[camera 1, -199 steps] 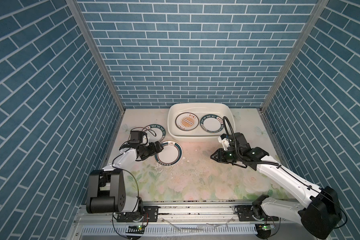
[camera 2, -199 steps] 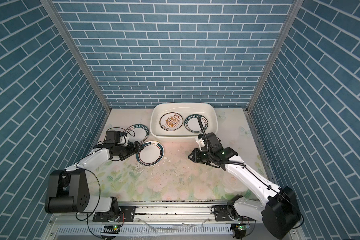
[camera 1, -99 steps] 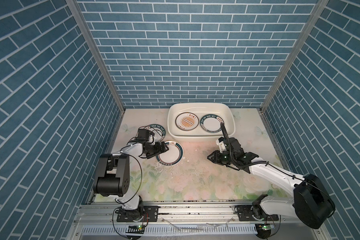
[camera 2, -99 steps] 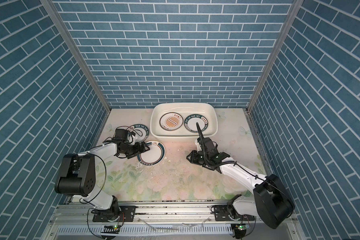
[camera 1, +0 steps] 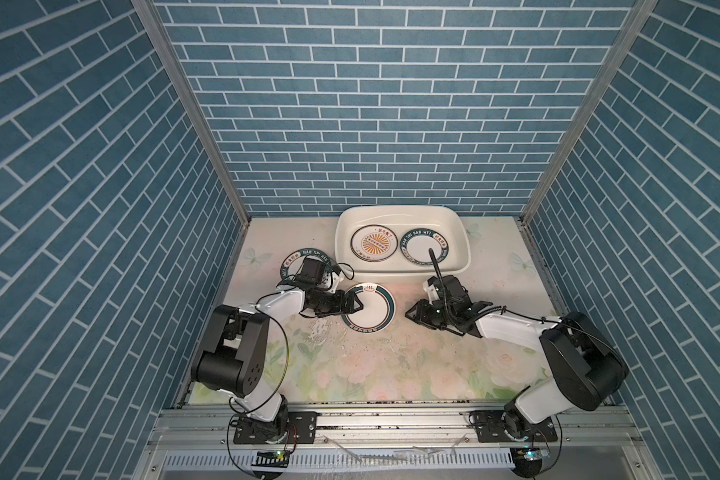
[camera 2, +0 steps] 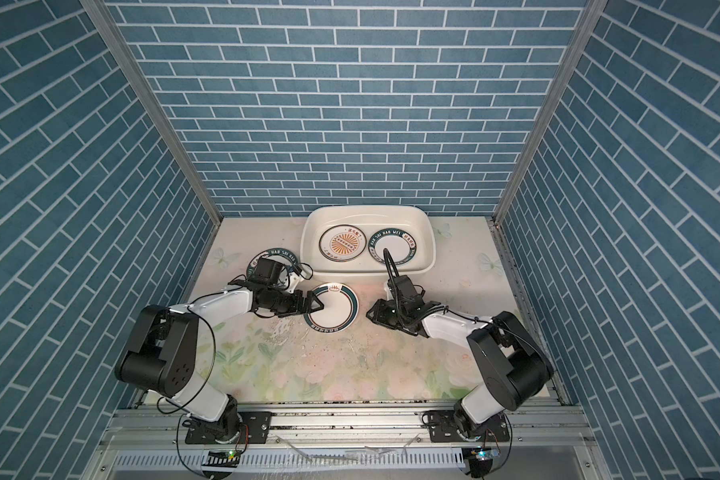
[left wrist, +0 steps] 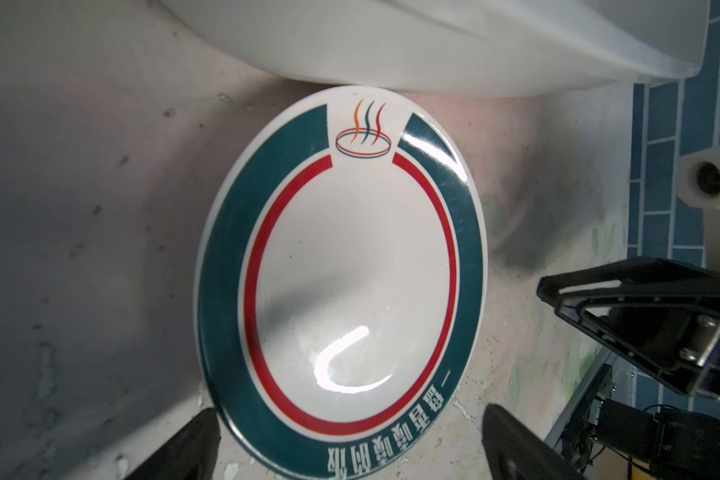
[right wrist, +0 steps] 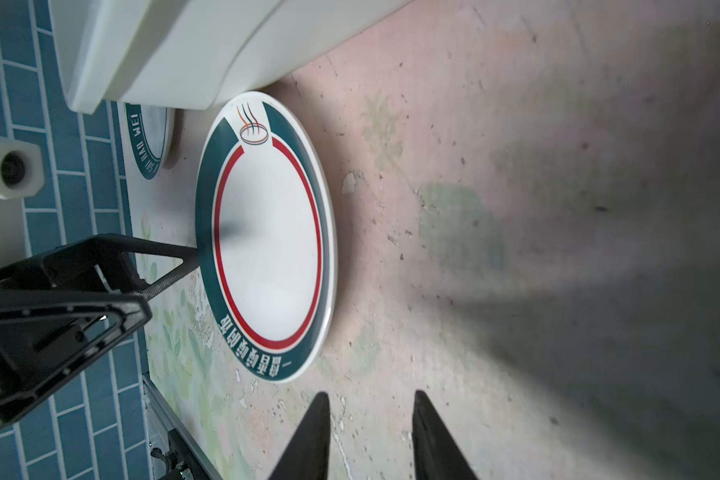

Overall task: Place the plates into the plastic bin on the countertop
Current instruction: 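Move the right gripper back to the red-ringed plate while the left approaches it, then grip the red-ringed plate's rim with the right gripper while the left presses it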

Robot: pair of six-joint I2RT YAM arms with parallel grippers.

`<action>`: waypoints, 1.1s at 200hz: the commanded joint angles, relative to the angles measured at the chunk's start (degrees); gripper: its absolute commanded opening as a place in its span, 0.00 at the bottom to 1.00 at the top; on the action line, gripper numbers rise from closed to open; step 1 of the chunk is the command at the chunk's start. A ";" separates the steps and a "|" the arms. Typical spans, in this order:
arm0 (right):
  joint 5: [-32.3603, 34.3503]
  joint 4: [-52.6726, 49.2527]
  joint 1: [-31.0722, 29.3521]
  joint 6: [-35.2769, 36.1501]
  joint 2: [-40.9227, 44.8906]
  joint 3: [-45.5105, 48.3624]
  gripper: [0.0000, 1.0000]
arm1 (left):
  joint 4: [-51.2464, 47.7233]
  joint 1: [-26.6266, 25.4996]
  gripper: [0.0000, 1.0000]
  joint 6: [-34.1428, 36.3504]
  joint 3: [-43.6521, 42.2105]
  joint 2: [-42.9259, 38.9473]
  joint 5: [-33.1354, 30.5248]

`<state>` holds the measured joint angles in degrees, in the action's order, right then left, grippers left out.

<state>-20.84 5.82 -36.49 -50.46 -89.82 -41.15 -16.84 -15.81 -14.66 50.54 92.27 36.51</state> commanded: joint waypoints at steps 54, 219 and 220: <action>-1.88 7.11 -0.31 -2.40 -6.83 -2.81 0.34 | -1.88 -0.99 1.00 3.69 0.30 -2.28 0.26; -6.48 13.84 -0.22 -3.31 -13.55 -4.69 0.30 | 1.49 0.78 1.00 1.06 0.62 2.64 -4.76; -6.49 13.81 -0.28 -3.32 -13.59 -4.71 0.30 | 1.52 0.78 1.00 1.05 0.57 2.69 -4.73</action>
<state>-25.76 18.72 -36.49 -52.69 -102.02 -44.56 -15.77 -15.25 -12.45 50.02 93.89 29.58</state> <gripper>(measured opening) 0.302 0.995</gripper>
